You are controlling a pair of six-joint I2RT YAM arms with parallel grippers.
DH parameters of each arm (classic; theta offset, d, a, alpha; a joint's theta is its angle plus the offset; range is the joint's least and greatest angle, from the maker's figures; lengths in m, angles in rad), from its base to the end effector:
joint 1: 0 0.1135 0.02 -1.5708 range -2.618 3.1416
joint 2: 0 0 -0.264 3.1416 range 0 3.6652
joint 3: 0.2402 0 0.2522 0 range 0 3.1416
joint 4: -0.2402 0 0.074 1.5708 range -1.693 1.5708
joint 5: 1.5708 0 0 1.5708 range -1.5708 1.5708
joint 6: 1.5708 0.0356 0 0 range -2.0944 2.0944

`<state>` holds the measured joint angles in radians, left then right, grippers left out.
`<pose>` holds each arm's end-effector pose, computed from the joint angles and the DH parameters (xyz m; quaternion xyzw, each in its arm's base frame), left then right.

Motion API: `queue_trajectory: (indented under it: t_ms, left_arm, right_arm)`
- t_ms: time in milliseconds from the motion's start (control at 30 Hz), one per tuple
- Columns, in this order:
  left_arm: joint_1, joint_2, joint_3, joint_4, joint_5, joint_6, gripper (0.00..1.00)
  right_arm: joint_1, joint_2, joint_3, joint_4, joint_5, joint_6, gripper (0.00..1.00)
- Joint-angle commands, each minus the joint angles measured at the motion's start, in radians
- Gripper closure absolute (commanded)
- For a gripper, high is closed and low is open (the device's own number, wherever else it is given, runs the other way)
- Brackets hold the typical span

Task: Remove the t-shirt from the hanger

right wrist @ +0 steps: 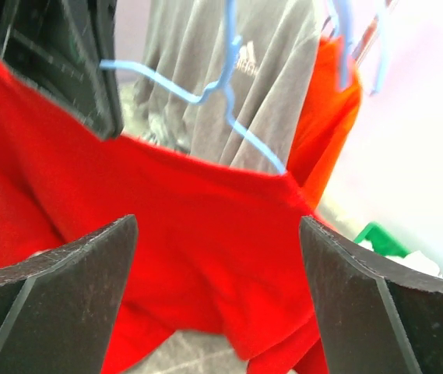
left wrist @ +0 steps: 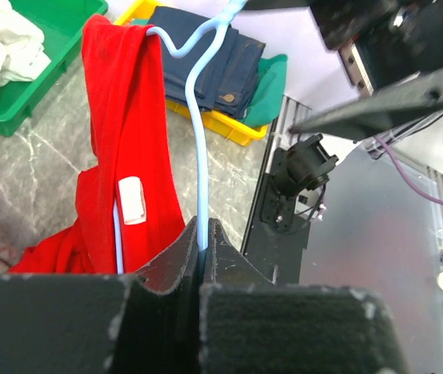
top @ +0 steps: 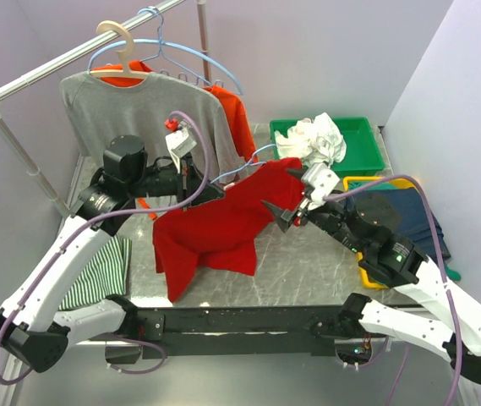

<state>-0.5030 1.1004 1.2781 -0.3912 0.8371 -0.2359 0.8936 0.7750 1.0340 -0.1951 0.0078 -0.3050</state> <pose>0.1857 -0.1323 0.4304 0.3476 0.6709 -0.5021 0.4206 0.1018 0.1262 0.4260 -0.3836 0.5665 0.2090 0.6987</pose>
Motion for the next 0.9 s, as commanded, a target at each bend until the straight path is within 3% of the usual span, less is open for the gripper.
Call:
queue_trajectory:
  t_ms: [0, 600, 700, 800, 867]
  left_arm:
    - [-0.009, -0.063, -0.01, 0.025, -0.026, 0.029, 0.99]
    - [-0.057, -0.099, -0.056, 0.041, -0.023, -0.008, 0.99]
    - [-0.063, -0.094, -0.06, 0.038, -0.02, -0.008, 0.99]
    - [-0.068, -0.091, -0.071, 0.04, -0.033, -0.011, 0.99]
    - [-0.071, -0.091, -0.079, 0.038, -0.046, -0.013, 0.99]
  right_arm:
    - [0.004, -0.025, 0.028, 0.102, -0.005, -0.032, 0.1]
    - [0.014, 0.228, 0.123, 0.18, 0.024, -0.103, 0.27]
    - [0.019, 0.239, 0.112, 0.219, 0.043, -0.105, 0.35]
    - [0.022, 0.248, 0.11, 0.252, 0.072, -0.105, 0.53]
    - [0.027, 0.259, 0.12, 0.258, 0.099, -0.103, 0.79]
